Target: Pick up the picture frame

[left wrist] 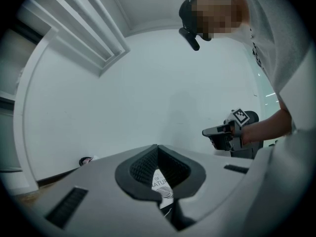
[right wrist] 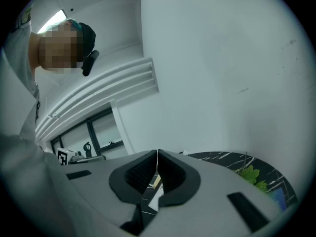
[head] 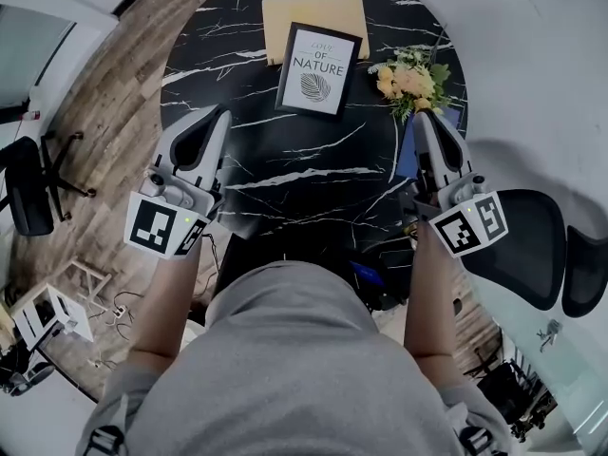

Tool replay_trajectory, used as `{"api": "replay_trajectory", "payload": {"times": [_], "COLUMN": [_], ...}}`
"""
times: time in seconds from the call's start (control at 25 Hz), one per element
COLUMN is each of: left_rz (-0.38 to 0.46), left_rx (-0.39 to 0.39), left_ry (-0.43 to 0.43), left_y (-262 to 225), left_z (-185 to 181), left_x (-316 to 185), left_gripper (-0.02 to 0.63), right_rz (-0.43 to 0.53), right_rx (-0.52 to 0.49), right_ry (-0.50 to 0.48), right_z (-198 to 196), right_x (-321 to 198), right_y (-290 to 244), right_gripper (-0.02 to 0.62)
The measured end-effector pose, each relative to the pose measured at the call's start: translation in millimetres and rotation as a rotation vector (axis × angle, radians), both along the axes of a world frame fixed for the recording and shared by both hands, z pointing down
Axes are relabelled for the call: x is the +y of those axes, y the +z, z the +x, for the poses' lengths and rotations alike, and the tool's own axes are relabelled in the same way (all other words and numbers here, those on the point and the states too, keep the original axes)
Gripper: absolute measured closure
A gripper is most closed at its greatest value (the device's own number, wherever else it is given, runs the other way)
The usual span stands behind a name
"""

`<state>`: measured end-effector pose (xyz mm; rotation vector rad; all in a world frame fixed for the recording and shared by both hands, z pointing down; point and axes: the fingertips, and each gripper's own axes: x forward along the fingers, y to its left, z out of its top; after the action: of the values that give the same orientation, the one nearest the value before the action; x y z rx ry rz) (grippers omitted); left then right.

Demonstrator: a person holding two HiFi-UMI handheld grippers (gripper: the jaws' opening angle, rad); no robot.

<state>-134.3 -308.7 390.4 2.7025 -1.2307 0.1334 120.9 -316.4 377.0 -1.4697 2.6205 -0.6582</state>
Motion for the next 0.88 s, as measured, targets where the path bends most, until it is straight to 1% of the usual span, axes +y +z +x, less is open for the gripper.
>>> {"api": "replay_trajectory", "payload": {"times": [0.2,0.48,0.68,0.76,0.88], "left_rz": [-0.009,-0.032,-0.048,-0.054,-0.059], "left_rx": [0.0,-0.006,-0.007,-0.007,-0.013], "left_ry": [0.009,0.006,-0.004,-0.008,-0.01], "left_y": [7,22,31,34,39], "left_z": [10,15,18,17,15], "left_x": [-9,-17,-17,-17,-20], "left_gripper": [0.6,0.6,0.599,0.6,0.6], "right_rz": [-0.034,-0.095,-0.168,-0.194,-0.216], "right_rx": [0.005,0.015,0.033,0.04,0.024], "right_ry": [-0.015,-0.054,-0.067,-0.064,-0.05], "right_z": [1,-8,-12,-12,-14], "right_x": [-11,-22,-28,-31,-41], "right_y": [16,47,76,89,108], "right_gripper": [0.569,0.569,0.569,0.569,0.568]}}
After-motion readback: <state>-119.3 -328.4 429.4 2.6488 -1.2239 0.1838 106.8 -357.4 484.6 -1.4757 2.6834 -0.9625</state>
